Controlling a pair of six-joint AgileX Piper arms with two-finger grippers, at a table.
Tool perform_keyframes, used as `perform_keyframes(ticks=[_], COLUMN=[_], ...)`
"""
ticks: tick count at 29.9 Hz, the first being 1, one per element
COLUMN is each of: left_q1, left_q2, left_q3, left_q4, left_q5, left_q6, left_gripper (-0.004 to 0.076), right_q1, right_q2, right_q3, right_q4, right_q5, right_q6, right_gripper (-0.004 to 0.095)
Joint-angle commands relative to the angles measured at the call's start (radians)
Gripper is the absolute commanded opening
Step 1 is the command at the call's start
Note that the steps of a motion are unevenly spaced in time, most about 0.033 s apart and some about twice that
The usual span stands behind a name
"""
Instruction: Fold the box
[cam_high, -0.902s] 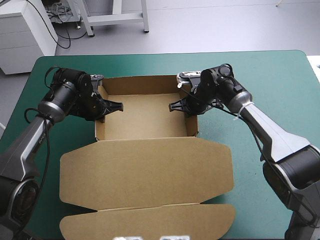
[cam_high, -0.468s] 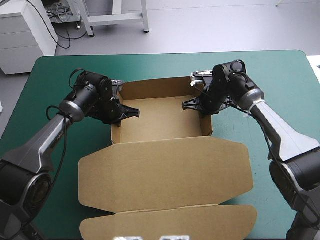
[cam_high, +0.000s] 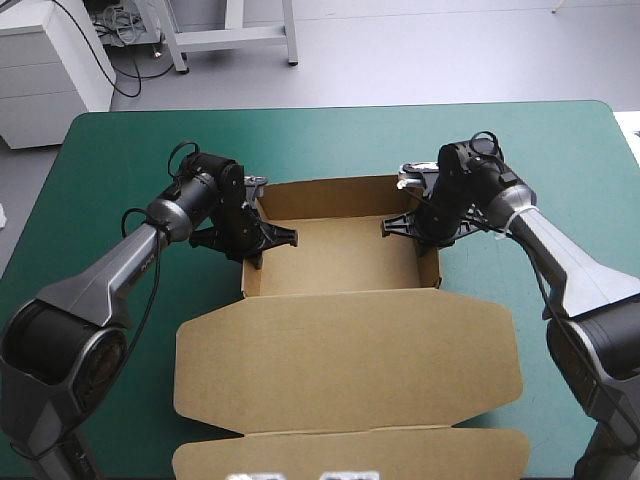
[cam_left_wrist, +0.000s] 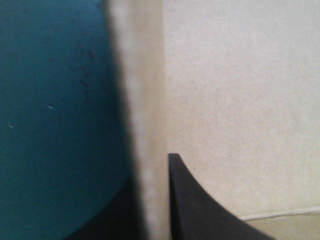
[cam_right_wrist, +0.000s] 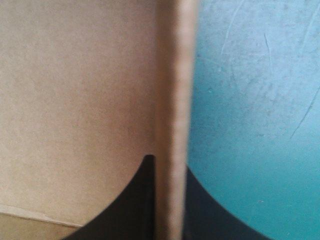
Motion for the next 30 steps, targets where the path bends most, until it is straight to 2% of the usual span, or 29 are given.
perform_keyframes(ticks=[1, 7, 12, 22, 26, 28, 30], left_q1=[-0.006, -0.006, -0.006, -0.006, -0.006, -0.006, -0.006], left_q2=[-0.03, -0.007, -0.004, -0.004, -0.004, -0.004, -0.004], left_q3=[-0.027, -0.027, -0.027, -0.027, -0.027, -0.027, -0.027], left_q4=[0.009, 0.012, 0.019, 0.004, 0.001, -0.012, -0.027], left_q5=[0.049, 0.032, 0.03, 0.0, -0.024, -0.029, -0.032], left_q6=[0.039, 0.068, 0.096, 0.118, 0.123, 0.142, 0.169], left_gripper=[-0.001, -0.001, -0.001, -0.001, -0.0008, -0.0006, 0.0015], right_q1=[-0.021, -0.021, -0.021, -0.021, -0.021, -0.021, -0.019], right_q2=[-0.068, -0.066, -0.048, 0.013, 0.013, 0.013, 0.013], right_q3=[-0.02, -0.018, -0.018, -0.018, -0.018, -0.018, -0.018], right_q4=[0.031, 0.026, -0.031, -0.014, -0.061, -0.094, -0.118], right_q5=[-0.009, -0.009, -0.009, -0.009, -0.019, -0.009, -0.009], right_q6=[-0.052, -0.037, -0.025, -0.018, -0.027, -0.027, -0.025], right_gripper=[-0.0019, -0.0019, -0.0017, -0.0017, -0.0014, 0.0013, 0.009])
